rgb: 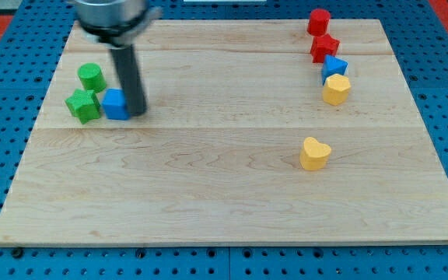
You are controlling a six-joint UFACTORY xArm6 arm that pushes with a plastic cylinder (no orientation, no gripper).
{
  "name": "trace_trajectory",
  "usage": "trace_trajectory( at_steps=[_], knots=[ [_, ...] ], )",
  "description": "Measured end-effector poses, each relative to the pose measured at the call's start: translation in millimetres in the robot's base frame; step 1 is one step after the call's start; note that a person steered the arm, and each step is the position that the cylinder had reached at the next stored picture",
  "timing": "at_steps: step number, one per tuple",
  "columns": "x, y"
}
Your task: Slide the blue triangle diagonally bottom left of the red circle
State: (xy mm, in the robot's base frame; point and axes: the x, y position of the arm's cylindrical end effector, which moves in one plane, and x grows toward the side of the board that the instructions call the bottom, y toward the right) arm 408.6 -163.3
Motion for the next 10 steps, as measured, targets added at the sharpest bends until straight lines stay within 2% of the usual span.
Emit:
trace_trajectory(
  at_steps=[1, 2, 3, 4, 5, 6, 7, 8, 10],
  knots=[
    [0, -44],
    [0, -8],
    [47, 28],
    [98, -96],
    [89, -141],
    [72, -142],
    [35, -141],
    [24, -141],
    [24, -92]
  ],
)
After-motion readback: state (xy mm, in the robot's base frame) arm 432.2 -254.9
